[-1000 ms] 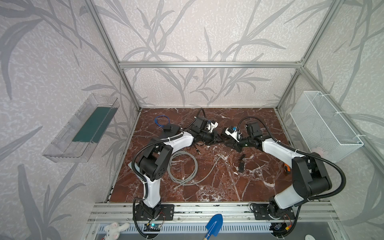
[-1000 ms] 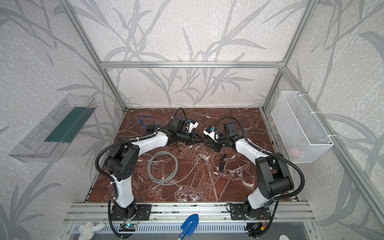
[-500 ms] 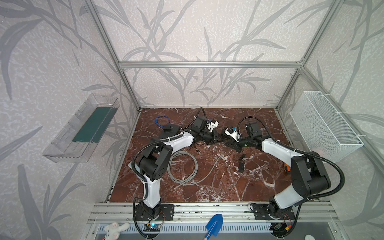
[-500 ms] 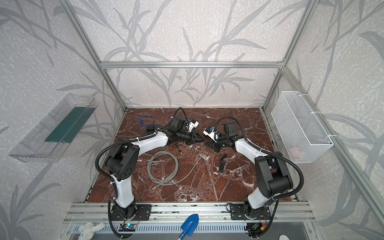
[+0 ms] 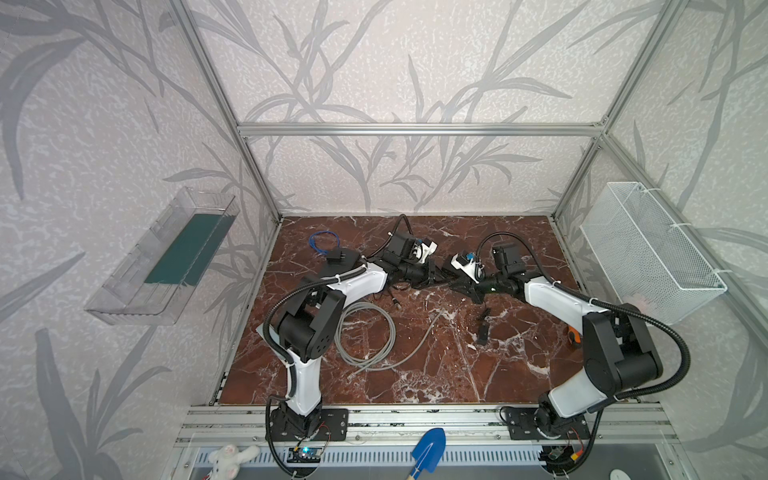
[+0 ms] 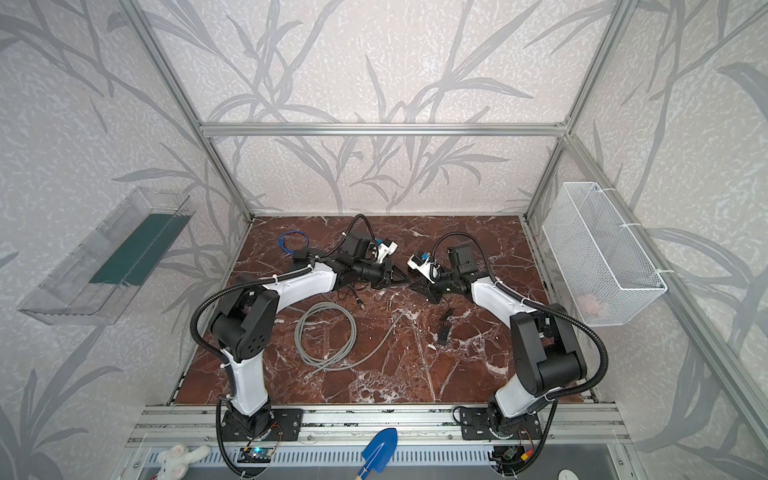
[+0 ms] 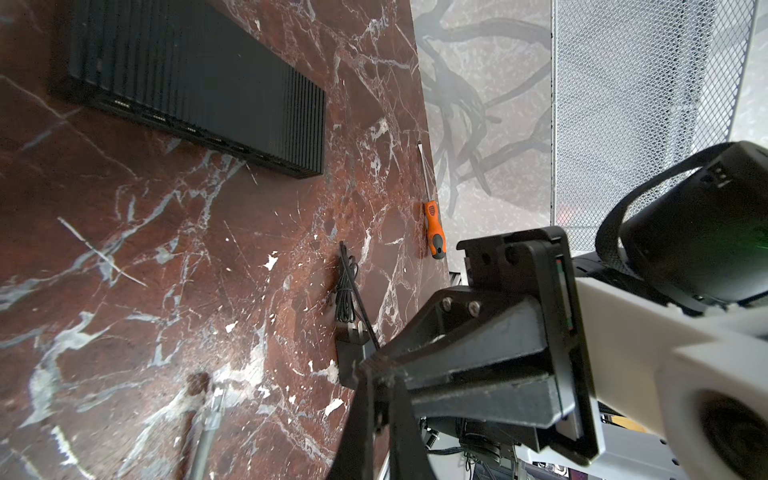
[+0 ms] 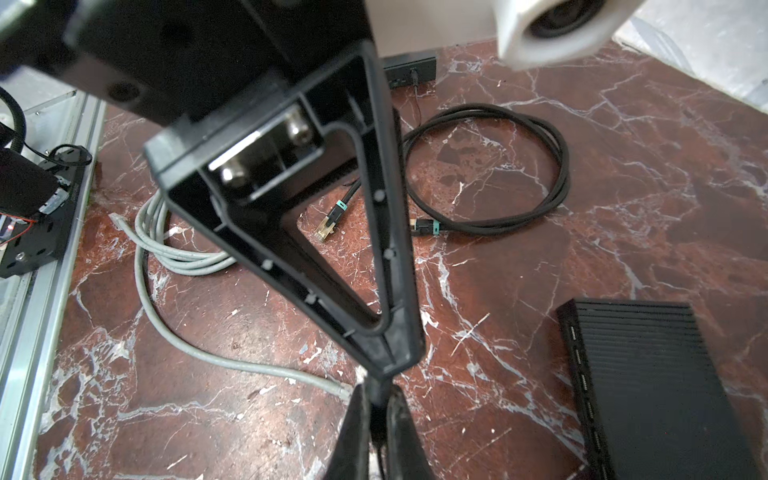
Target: Insert the plug into the switch port
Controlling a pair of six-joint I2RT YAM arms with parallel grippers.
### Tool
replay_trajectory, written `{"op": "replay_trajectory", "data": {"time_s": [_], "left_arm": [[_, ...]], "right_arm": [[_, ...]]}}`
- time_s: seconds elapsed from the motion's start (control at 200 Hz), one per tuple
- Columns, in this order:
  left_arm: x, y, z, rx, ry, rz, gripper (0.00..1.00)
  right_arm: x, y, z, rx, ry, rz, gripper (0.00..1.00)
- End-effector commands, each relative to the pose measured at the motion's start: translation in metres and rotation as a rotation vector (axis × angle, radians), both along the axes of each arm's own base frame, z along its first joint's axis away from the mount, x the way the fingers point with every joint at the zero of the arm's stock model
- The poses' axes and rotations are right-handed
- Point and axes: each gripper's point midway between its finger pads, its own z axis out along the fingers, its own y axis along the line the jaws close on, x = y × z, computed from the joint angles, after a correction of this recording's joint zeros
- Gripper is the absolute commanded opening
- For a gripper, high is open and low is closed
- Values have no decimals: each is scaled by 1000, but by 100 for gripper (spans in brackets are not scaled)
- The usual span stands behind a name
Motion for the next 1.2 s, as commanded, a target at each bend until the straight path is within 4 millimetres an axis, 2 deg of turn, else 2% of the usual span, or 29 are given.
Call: {"op": "replay_trajectory", "data": {"time_s": [0.0, 0.125, 0.25, 0.365, 0.43, 0.445, 0.565, 0.75, 0.85, 1.015, 1.195], "left_arm": [[-1, -6, 3, -5, 0, -18, 10], [5, 3, -3, 64, -37, 7, 25], [24, 18, -13, 221, -139, 29, 33], [52, 27, -26, 364, -230, 53, 37], [65, 24, -35, 398, -251, 56, 37], [68, 23, -37, 400, -254, 58, 37], [92, 14, -51, 415, -272, 91, 37], [116, 4, -64, 437, -297, 108, 38], [123, 0, -69, 431, -295, 115, 38], [129, -5, -79, 429, -283, 114, 39], [136, -12, -84, 417, -291, 113, 41]], "right_arm": [[4, -1, 16, 24, -57, -7, 5], [6, -10, 6, -38, -36, -37, 5], [17, -37, -21, -173, 28, -127, 6], [46, -76, -43, -274, 82, -319, 6], [66, -97, -45, -311, 107, -446, 6], [70, -101, -55, -328, 131, -467, 6], [98, -120, -66, -398, 183, -612, 6], [128, -138, -81, -405, 283, -744, 6], [135, -146, -90, -425, 349, -769, 6], [135, -146, -98, -431, 387, -761, 6], [127, -130, -113, -399, 466, -678, 6]]}}
